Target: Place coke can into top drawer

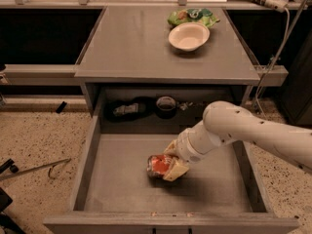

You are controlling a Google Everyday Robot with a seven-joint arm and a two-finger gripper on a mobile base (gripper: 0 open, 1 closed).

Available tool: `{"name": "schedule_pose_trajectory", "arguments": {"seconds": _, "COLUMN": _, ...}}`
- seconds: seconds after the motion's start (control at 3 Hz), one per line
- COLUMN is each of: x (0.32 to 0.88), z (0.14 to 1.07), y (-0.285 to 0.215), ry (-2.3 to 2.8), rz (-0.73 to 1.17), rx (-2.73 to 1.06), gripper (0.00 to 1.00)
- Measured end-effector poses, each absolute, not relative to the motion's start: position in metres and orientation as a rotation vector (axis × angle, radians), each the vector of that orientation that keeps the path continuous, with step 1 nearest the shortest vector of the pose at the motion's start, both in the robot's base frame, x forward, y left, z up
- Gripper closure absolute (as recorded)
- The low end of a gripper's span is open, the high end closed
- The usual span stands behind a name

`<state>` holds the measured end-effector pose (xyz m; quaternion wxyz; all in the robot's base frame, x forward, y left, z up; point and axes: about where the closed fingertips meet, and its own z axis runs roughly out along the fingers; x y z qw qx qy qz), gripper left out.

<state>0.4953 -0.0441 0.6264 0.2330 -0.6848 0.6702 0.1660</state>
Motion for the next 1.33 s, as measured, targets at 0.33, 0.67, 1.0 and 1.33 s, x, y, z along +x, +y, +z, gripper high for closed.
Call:
{"name": "schedule_pose_trajectory", "arguments": {"seconds": 0.33, "x": 0.4959, "z": 0.6264, "y": -0.0439, "ry": 1.840, "rz": 0.454, "rx": -1.880, "gripper": 1.00}}
{"name": "schedule_pose_trajectory", "arguments": {"seconds": 0.67, "x": 0.4959, "z": 0.6264, "y": -0.0439, "ry": 1.840, "rz": 0.454, "rx": -1.880, "gripper": 0.81}}
{"name": "schedule_pose_trajectory", "arguments": {"seconds": 1.0, "x": 0.4958, "z": 0.6264, "y": -0.0439, "ry": 1.840, "rz": 0.454, "rx": -1.880, "gripper": 0.58}}
{"name": "schedule_pose_trajectory", "arguments": {"seconds": 1.33, "x": 0.4958, "z": 0.6264, "y": -0.0439, "ry": 1.840, "rz": 0.454, "rx": -1.880, "gripper": 0.35}}
